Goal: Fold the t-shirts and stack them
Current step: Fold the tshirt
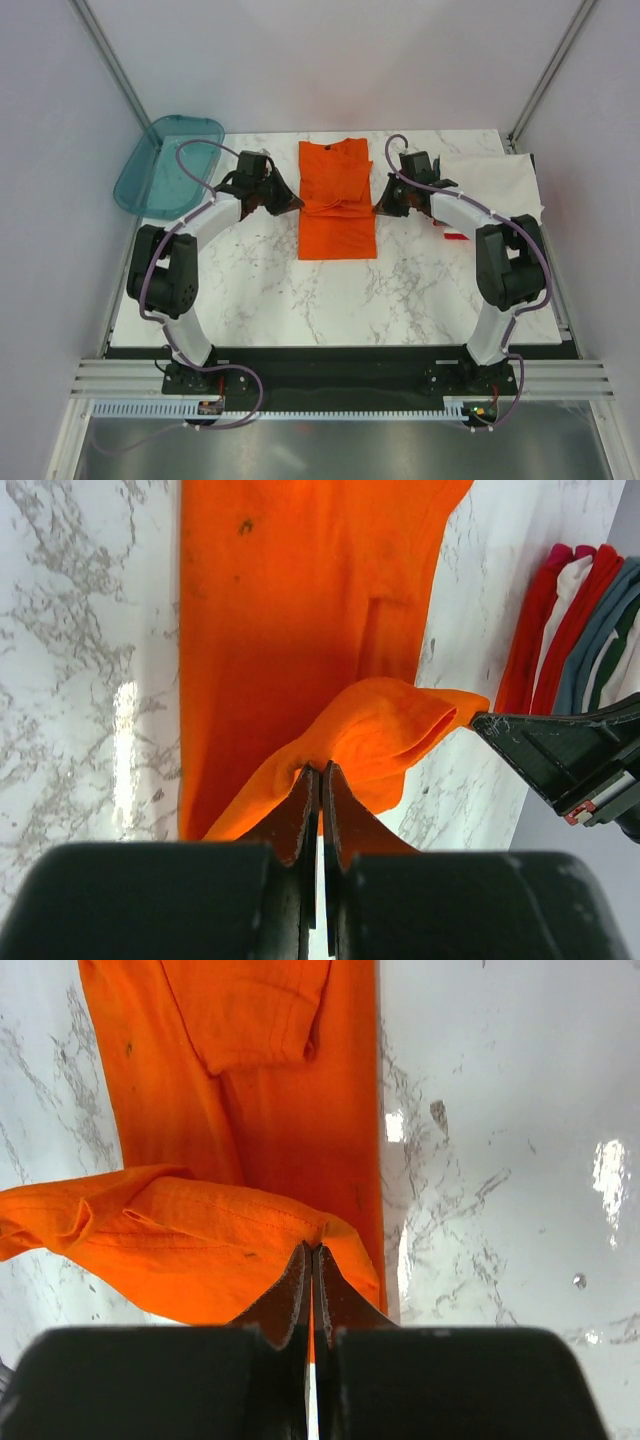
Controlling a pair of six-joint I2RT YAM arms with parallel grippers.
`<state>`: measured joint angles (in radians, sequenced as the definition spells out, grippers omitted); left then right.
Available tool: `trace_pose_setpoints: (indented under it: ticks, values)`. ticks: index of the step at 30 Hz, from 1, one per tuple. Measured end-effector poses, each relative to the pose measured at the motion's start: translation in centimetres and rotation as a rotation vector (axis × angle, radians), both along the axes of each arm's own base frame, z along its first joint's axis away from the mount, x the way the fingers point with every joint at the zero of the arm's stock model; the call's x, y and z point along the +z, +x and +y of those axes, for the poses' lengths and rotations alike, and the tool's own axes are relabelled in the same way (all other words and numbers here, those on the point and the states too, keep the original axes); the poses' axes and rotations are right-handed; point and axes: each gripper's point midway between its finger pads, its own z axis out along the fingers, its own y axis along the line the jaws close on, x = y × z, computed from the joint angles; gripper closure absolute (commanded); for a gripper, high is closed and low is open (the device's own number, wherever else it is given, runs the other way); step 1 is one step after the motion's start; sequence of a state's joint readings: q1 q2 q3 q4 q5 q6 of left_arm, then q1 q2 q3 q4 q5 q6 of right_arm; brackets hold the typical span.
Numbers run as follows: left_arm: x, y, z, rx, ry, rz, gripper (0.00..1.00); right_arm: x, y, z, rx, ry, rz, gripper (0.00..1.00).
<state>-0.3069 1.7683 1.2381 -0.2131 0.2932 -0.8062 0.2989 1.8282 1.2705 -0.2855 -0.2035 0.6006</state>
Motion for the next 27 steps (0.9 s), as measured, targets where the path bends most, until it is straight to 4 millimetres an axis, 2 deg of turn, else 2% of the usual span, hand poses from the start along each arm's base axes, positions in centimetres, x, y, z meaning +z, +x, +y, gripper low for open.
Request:
trace_pose_setpoints:
  ticks: [6,15,16,17,18,19,21,25,27]
  values:
    - [-1.1,1.4,0.4,0.011,-0.001,0.024,0.98,-0.3,1.9,0.1,-0.008,0.006,-0.002,1.00]
    - [-2.9,3.0,0.4,0.006,-0.013,0.070,0.97,-1.1,3.6,0.0,-0.019,0.006,0.007,1.00]
    - [-3.0,3.3,0.4,0.005,-0.015,0.072,0.91,-1.2,3.9,0.0,-0.021,0.006,0.007,0.81]
    - [-3.1,3.8,0.3,0.003,-0.016,0.070,0.82,-1.4,4.1,0.0,-0.024,0.006,0.010,0.69]
    - [-3.2,4.3,0.2,-0.001,-0.017,0.066,0.59,-1.5,4.5,-0.1,-0.028,0.006,0.009,0.62]
    - [-3.4,4.6,0.1,-0.007,-0.015,0.062,0.49,-1.6,4.8,-0.1,-0.029,0.005,0.008,0.55]
    - [-3.8,4.9,0.1,-0.015,-0.011,0.061,0.35,-1.7,5.1,-0.2,-0.031,0.004,0.008,0.53]
    - [-4.4,4.4,0.7,-0.013,0.013,0.062,0.32,-1.8,4.9,-0.4,-0.032,-0.002,0.012,0.52]
    - [-4.7,3.3,1.1,-0.014,0.027,0.073,0.32,-1.9,4.1,-0.6,-0.031,-0.003,0.014,0.53]
